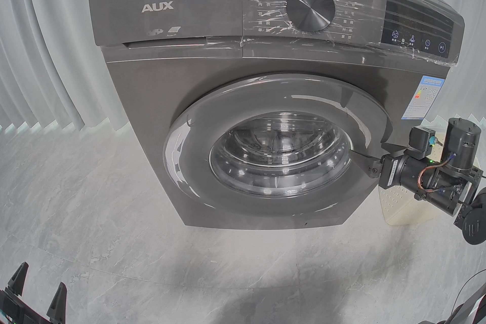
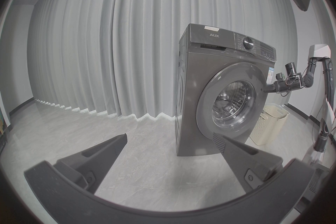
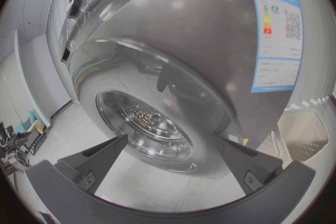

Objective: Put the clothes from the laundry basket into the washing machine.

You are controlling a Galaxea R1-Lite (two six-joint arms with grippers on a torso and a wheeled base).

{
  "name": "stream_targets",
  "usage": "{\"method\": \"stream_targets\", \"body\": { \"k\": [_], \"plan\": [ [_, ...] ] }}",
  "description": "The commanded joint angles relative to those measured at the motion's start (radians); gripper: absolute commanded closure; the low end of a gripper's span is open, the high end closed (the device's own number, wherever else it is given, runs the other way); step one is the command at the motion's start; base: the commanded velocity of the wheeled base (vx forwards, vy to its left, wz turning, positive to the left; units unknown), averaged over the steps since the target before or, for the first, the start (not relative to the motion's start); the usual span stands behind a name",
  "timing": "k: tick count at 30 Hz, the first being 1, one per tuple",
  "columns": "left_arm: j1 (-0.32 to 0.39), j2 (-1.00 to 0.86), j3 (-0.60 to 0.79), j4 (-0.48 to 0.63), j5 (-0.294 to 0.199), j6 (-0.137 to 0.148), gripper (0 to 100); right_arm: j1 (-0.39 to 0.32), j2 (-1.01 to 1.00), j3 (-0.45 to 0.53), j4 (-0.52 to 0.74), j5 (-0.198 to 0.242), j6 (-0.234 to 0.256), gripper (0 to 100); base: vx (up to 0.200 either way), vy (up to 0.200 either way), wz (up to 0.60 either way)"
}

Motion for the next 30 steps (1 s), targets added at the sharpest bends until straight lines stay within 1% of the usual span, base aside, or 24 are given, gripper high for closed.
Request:
{"method": "stream_targets", "body": {
  "k": [1,3,4,5,8,11,12,13,14,16,17,18,19,21,24,26,27,29,30],
  "plan": [
    [0.001,-0.012,0.016,0.0,0.0,-0.003,0,0.04,-0.139,0.13,0.016,0.009,-0.002,0,0.0,0.0,0.0],
    [0.001,-0.012,0.016,0.0,0.0,-0.002,0,0.042,-0.215,0.187,0.016,0.007,-0.004,0,0.0,0.0,0.0],
    [0.001,-0.012,0.016,0.0,0.0,-0.002,0,0.04,-0.235,0.198,0.018,0.007,-0.004,0,0.0,0.0,0.0],
    [-0.001,-0.012,0.016,0.0,0.0,-0.002,0,0.029,-0.303,0.235,0.021,0.007,-0.013,0,0.0,0.0,0.0],
    [-0.001,-0.012,0.016,0.001,0.0,-0.002,0,0.006,-0.442,0.305,0.028,0.007,-0.054,0,0.0,0.0,0.0],
    [-0.001,-0.012,0.016,0.001,0.0,0.0,0,-0.024,-0.53,0.344,0.031,0.007,-0.065,0,0.0,0.0,0.0],
    [-0.001,-0.012,0.016,0.001,0.0,0.001,0,-0.05,-0.606,0.373,0.045,0.007,-0.082,0,0.0,0.0,0.0],
    [-0.001,-0.012,0.016,0.001,0.0,0.001,0,-0.052,-0.614,0.376,0.047,0.007,-0.083,0,0.0,0.0,0.0],
    [-0.001,-0.012,0.016,0.001,0.0,0.004,0,-0.086,-0.679,0.4,0.068,0.007,-0.111,0,0.0,0.0,0.0],
    [-0.001,-0.012,0.016,0.001,-0.002,0.006,0,-0.145,-0.743,0.425,0.096,0.02,-0.143,0,0.0,0.0,0.0],
    [-0.001,-0.012,0.016,0.001,-0.002,0.006,0,-0.17,-0.78,0.437,0.111,0.024,-0.152,0,0.0,0.0,0.0],
    [-0.001,-0.012,0.016,0.001,-0.002,0.004,0,-0.176,-0.792,0.44,0.116,0.026,-0.154,0,0.0,0.0,0.0],
    [-0.001,-0.012,0.016,0.003,-0.002,0.001,0,-0.196,-0.849,0.451,0.143,0.041,-0.155,0,0.0,0.0,0.0],
    [-0.001,-0.012,0.016,0.003,-0.003,0.001,0,-0.208,-0.915,0.466,0.188,0.052,-0.155,0,0.0,0.0,0.0],
    [-0.001,-0.012,0.016,0.003,-0.002,0.001,0,-0.233,-1.047,0.499,0.283,0.056,-0.154,0,0.0,0.0,0.0],
    [-0.001,-0.012,0.016,0.003,-0.003,0.003,0,-0.236,-1.068,0.502,0.298,0.056,-0.154,0,0.0,0.0,0.0],
    [-0.001,-0.012,0.016,0.003,-0.003,0.003,0,-0.245,-1.188,0.514,0.393,0.056,-0.152,0,0.0,0.0,0.0],
    [-0.001,-0.012,0.016,0.003,-0.003,0.003,0,-0.254,-1.272,0.518,0.469,0.056,-0.152,0,0.0,0.0,0.0],
    [-0.001,-0.012,0.016,0.003,-0.002,0.003,0,-0.254,-1.288,0.518,0.484,0.056,-0.152,0,0.0,0.0,0.0]
  ]
}}
